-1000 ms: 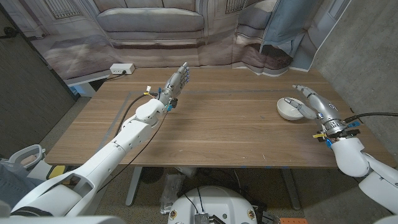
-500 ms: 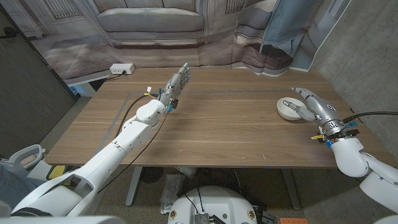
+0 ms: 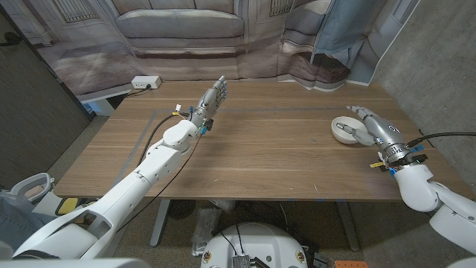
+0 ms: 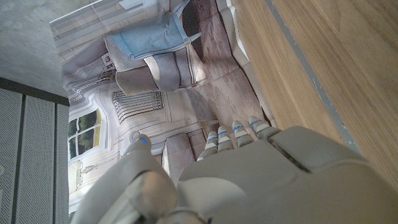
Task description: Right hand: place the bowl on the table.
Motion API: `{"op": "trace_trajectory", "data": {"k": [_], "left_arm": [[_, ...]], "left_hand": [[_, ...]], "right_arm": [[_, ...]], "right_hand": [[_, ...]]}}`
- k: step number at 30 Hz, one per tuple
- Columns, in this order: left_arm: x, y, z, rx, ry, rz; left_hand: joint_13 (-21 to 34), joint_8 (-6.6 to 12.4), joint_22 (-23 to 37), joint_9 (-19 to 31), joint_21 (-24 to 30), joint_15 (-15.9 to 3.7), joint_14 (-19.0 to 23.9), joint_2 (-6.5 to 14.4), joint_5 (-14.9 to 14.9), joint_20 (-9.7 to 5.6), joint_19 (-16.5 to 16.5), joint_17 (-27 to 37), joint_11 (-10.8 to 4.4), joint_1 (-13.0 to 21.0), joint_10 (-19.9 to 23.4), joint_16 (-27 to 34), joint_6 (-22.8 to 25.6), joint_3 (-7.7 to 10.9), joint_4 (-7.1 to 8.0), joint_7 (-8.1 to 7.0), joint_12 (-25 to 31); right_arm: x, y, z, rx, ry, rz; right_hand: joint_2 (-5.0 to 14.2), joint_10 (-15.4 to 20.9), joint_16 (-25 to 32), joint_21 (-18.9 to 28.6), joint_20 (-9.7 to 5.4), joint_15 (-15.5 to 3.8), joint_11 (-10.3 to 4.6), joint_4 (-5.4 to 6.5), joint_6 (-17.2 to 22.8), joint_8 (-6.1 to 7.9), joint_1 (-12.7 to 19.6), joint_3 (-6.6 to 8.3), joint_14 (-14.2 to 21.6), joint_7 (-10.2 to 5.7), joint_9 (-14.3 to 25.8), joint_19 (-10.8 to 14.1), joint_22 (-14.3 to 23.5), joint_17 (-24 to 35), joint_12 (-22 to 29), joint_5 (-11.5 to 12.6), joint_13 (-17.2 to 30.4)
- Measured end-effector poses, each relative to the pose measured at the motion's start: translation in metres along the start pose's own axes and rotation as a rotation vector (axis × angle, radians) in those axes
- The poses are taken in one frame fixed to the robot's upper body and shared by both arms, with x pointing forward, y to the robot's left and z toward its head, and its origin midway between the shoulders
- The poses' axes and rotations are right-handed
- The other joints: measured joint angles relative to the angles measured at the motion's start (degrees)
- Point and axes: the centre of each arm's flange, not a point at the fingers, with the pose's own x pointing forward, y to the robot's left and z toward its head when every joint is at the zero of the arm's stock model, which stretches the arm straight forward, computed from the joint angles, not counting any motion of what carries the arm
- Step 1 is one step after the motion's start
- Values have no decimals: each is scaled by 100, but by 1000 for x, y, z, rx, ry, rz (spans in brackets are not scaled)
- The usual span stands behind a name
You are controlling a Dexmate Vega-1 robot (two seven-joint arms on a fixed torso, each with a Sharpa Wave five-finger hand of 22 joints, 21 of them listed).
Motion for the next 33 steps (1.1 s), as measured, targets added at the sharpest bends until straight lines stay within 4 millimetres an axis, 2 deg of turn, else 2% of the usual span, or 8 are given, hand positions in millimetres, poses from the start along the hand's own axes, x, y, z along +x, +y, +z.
{"op": "trace_trajectory", "data": {"k": [7, 11, 16, 18, 24, 25, 27, 33], "left_arm": [[-2, 3, 0, 0, 0, 4], [-2, 4, 0, -4, -2, 5], [-3, 6, -2, -8, 1, 5], [-4, 6, -3, -9, 1, 5], [-4, 7, -5, -13, 0, 6], [-4, 7, -5, -13, 0, 6], [-4, 8, -6, -14, -2, 6], [-4, 8, -7, -16, -3, 6]], "left_hand": [[0, 0, 0, 0, 0, 22, -22, 0, 0, 0, 0, 0, 0, 0, 0, 0, 0, 0, 0, 0, -3], [0, 0, 0, 0, 0, 22, -22, 0, 0, 0, 0, 0, 0, 0, 0, 0, 0, 0, 0, 0, -3], [0, 0, 0, 0, 0, 22, -22, 0, 0, 0, 0, 0, 0, 0, 0, 0, 0, 0, 0, 0, -3], [0, 0, 0, 0, 0, 22, -23, 0, 0, 0, 0, 0, 0, 0, 0, 0, 0, 0, 0, 0, -3], [0, 0, 0, 0, 0, 22, -22, 0, 0, 0, 0, 0, 0, 0, 0, 0, 0, 1, 0, 0, -3], [0, 0, 0, 0, 0, 22, -22, 0, 0, 0, 0, 0, 0, 0, 0, 0, 0, 1, 0, 0, -3], [0, 0, 0, 0, 0, 22, -22, 0, 0, 0, 0, 0, 0, 0, 0, 0, 0, 1, 0, 0, -3], [0, 0, 0, 0, 0, 22, -22, 0, 1, 0, 0, 0, 0, 0, 0, 0, 0, 1, 0, 0, -3]], "right_arm": [[0, 4, 2, -18, 11, 12], [0, 7, 3, -29, 16, 15], [1, 10, 5, -46, 23, 21], [1, 11, 6, -52, 26, 24], [1, 12, 10, -66, 26, 31], [1, 12, 10, -69, 29, 32], [1, 12, 12, -74, 28, 34], [0, 14, 14, -98, 44, 51]], "right_hand": [[-45, 0, 0, 0, 0, 0, 0, -26, -6, 0, 45, -7, 0, -56, 0, 0, 0, 0, 0, 22, 0], [-57, 1, 0, 0, 21, 1, 1, -40, -38, -33, 117, 7, 0, -24, -1, 21, 0, 1, 0, 34, 0], [-105, 1, 0, -41, 20, 0, 1, -40, -131, -43, 165, 7, 0, -55, -1, 23, 0, 1, 0, 44, 0], [-144, -7, 0, -41, -4, 0, 9, -40, -181, -44, 204, 7, 0, -104, -1, 82, 0, 1, 0, 44, 0], [-181, -27, 0, -40, 60, 22, 35, -39, -213, -44, 241, 7, 21, -136, -1, 148, 0, 1, 0, 43, 0], [-205, -12, 0, -40, 61, 44, 82, -39, -213, -44, 265, 7, 43, -136, -1, 188, 0, 2, 0, 61, -1], [-220, 5, 0, -40, 60, 63, 169, -39, -249, -44, 280, 7, 62, -99, -2, 187, 0, 14, 0, 89, 0], [-261, 105, 0, -62, 123, 124, 269, -22, -221, -44, 316, -42, 123, 61, -2, 249, 0, 16, 6, 88, -1]]}}
